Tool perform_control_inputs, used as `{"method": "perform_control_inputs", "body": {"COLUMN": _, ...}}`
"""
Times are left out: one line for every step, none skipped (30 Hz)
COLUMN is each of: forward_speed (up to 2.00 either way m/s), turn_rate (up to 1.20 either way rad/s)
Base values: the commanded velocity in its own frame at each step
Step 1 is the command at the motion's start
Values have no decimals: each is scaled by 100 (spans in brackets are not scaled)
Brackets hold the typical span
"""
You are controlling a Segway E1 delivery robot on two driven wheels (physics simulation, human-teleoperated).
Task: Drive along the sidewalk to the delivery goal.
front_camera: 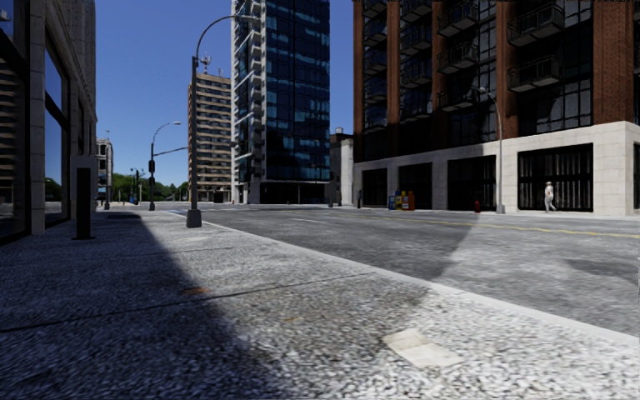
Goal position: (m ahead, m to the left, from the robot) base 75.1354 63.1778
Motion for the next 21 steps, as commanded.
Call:
{"method": "perform_control_inputs", "body": {"forward_speed": 172, "turn_rate": 75}}
{"method": "perform_control_inputs", "body": {"forward_speed": 172, "turn_rate": 75}}
{"method": "perform_control_inputs", "body": {"forward_speed": 172, "turn_rate": 75}}
{"method": "perform_control_inputs", "body": {"forward_speed": 173, "turn_rate": 75}}
{"method": "perform_control_inputs", "body": {"forward_speed": 173, "turn_rate": 75}}
{"method": "perform_control_inputs", "body": {"forward_speed": 175, "turn_rate": 75}}
{"method": "perform_control_inputs", "body": {"forward_speed": 175, "turn_rate": 75}}
{"method": "perform_control_inputs", "body": {"forward_speed": 177, "turn_rate": 75}}
{"method": "perform_control_inputs", "body": {"forward_speed": 178, "turn_rate": 75}}
{"method": "perform_control_inputs", "body": {"forward_speed": 179, "turn_rate": 75}}
{"method": "perform_control_inputs", "body": {"forward_speed": 180, "turn_rate": 75}}
{"method": "perform_control_inputs", "body": {"forward_speed": 183, "turn_rate": 75}}
{"method": "perform_control_inputs", "body": {"forward_speed": 192, "turn_rate": 75}}
{"method": "perform_control_inputs", "body": {"forward_speed": 192, "turn_rate": 75}}
{"method": "perform_control_inputs", "body": {"forward_speed": 196, "turn_rate": 75}}
{"method": "perform_control_inputs", "body": {"forward_speed": 197, "turn_rate": 75}}
{"method": "perform_control_inputs", "body": {"forward_speed": 197, "turn_rate": 54}}
{"method": "perform_control_inputs", "body": {"forward_speed": 197, "turn_rate": 42}}
{"method": "perform_control_inputs", "body": {"forward_speed": 197, "turn_rate": 0}}
{"method": "perform_control_inputs", "body": {"forward_speed": 197, "turn_rate": 0}}
{"method": "perform_control_inputs", "body": {"forward_speed": 197, "turn_rate": 0}}
